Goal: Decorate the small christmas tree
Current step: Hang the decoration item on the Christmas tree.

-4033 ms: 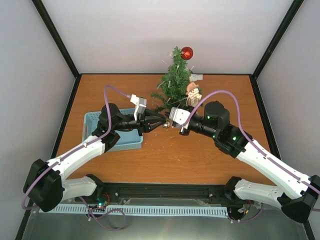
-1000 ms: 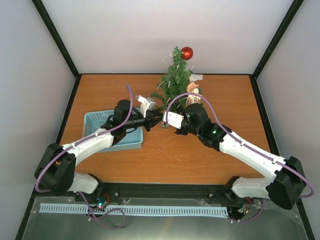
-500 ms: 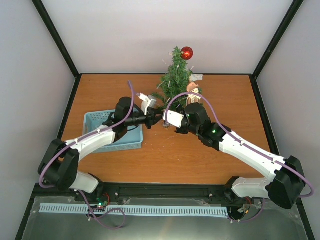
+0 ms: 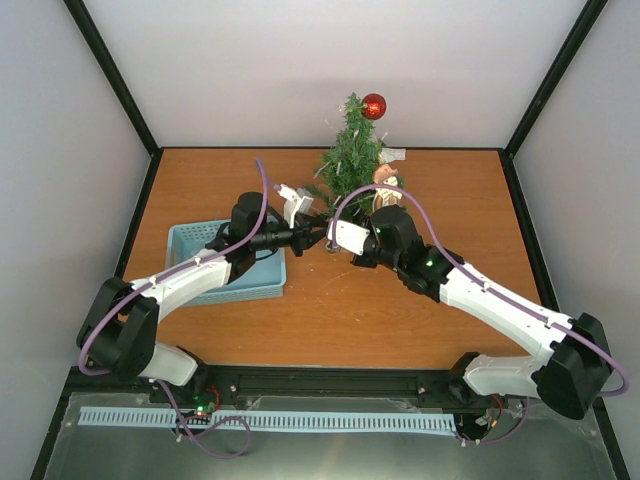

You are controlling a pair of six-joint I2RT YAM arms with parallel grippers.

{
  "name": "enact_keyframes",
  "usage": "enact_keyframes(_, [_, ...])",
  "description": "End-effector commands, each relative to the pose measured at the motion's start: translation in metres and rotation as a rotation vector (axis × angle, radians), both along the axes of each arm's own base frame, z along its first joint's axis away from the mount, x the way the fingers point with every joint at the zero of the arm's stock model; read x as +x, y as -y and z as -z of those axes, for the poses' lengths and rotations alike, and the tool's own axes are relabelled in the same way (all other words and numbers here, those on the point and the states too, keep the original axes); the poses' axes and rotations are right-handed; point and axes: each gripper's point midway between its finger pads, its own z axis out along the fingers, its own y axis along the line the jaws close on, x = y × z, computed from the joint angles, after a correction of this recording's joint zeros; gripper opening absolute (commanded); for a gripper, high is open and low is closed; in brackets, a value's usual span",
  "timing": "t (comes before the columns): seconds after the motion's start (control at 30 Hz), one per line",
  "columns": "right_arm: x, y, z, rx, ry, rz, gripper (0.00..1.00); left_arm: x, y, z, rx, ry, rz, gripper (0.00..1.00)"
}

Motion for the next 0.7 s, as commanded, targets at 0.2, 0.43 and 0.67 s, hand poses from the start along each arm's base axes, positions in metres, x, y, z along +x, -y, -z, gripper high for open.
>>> enact_keyframes(0.2, [0.001,0.005,-0.032,0.087,0.079,0.018,0.03,0.008,-0.001,-0.018,-0.028,0.05,0.0,0.01])
enact_keyframes(0.43, [0.006,0.01,-0.011,0.023,0.045,0.055,0.03,0.011,0.001,-0.012,-0.011,0.031,0.001,0.01])
enact_keyframes(0.67, [0.004,0.013,-0.01,0.028,0.039,0.059,0.03,0.009,0.005,-0.008,-0.026,0.025,0.042,0.01])
